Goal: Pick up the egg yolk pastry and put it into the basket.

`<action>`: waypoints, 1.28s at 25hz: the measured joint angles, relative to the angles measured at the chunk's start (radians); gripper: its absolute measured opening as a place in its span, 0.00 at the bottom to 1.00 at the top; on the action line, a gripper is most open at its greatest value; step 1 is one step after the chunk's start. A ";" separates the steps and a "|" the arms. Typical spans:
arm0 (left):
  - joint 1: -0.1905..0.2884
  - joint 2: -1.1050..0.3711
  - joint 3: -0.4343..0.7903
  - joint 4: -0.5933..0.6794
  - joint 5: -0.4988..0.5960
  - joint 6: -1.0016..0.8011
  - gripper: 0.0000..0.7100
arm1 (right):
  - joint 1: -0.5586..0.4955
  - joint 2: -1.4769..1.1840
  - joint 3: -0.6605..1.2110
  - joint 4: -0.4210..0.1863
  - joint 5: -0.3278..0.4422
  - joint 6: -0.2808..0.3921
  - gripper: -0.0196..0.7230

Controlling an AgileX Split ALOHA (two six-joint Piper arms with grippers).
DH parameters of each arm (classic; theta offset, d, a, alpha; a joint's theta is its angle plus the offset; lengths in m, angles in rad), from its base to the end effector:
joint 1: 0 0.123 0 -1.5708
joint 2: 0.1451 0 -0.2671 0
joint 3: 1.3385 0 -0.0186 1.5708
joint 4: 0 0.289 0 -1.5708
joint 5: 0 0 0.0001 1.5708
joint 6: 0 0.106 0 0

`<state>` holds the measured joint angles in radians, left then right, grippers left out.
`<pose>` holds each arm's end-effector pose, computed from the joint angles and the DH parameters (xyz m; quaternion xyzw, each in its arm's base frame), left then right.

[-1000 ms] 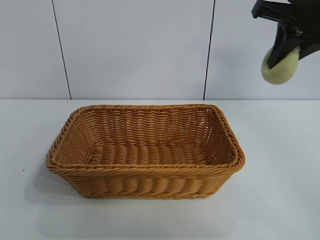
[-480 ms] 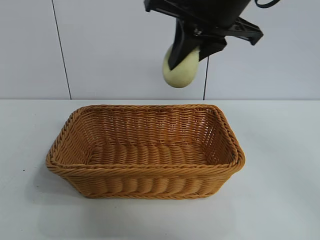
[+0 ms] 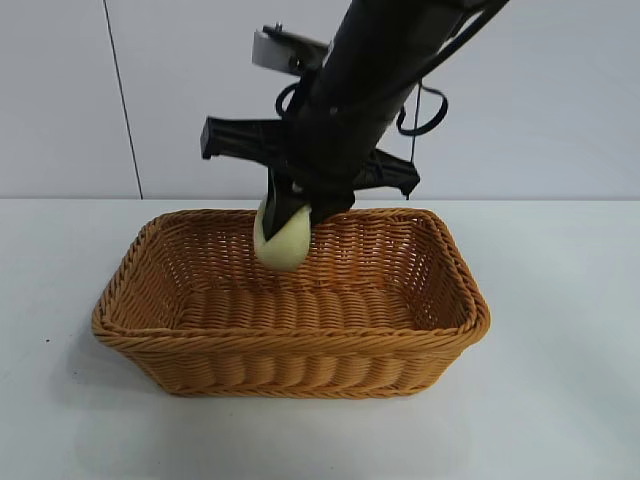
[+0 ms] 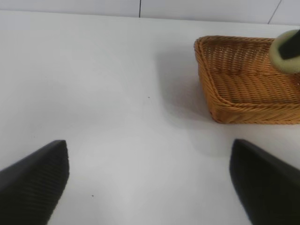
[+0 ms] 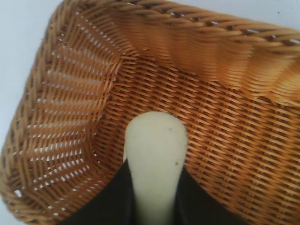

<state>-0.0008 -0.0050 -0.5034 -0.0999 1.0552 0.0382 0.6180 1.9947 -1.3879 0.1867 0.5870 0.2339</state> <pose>0.0590 -0.0093 0.2911 0.0185 0.8483 -0.0400 0.5276 0.3620 0.2707 0.1267 -0.1225 0.9633 0.1566 0.1804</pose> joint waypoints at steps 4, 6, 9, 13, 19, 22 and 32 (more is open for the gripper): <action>0.000 0.000 0.000 0.000 0.000 0.000 0.97 | 0.000 0.062 0.000 0.008 -0.003 0.000 0.15; 0.000 0.000 0.000 0.000 0.000 0.000 0.97 | 0.000 0.068 0.000 0.008 -0.003 0.000 0.15; 0.000 0.000 0.000 0.000 0.000 0.000 0.97 | 0.000 0.068 0.000 0.009 -0.005 -0.003 0.23; 0.000 0.000 0.000 0.000 0.000 0.000 0.97 | 0.000 0.067 0.000 0.011 -0.004 -0.004 0.57; 0.000 0.000 0.000 0.000 0.000 0.000 0.97 | 0.000 0.066 -0.089 -0.034 0.122 -0.004 0.94; 0.000 0.000 0.000 0.000 0.000 0.000 0.97 | 0.000 0.066 -0.183 -0.090 0.249 -0.004 0.95; 0.000 0.000 0.000 0.000 0.000 0.000 0.97 | -0.064 0.065 -0.485 -0.222 0.616 -0.003 0.96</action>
<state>-0.0008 -0.0050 -0.5034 -0.0999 1.0552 0.0382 0.5541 2.0601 -1.8726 -0.0357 1.2034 0.2306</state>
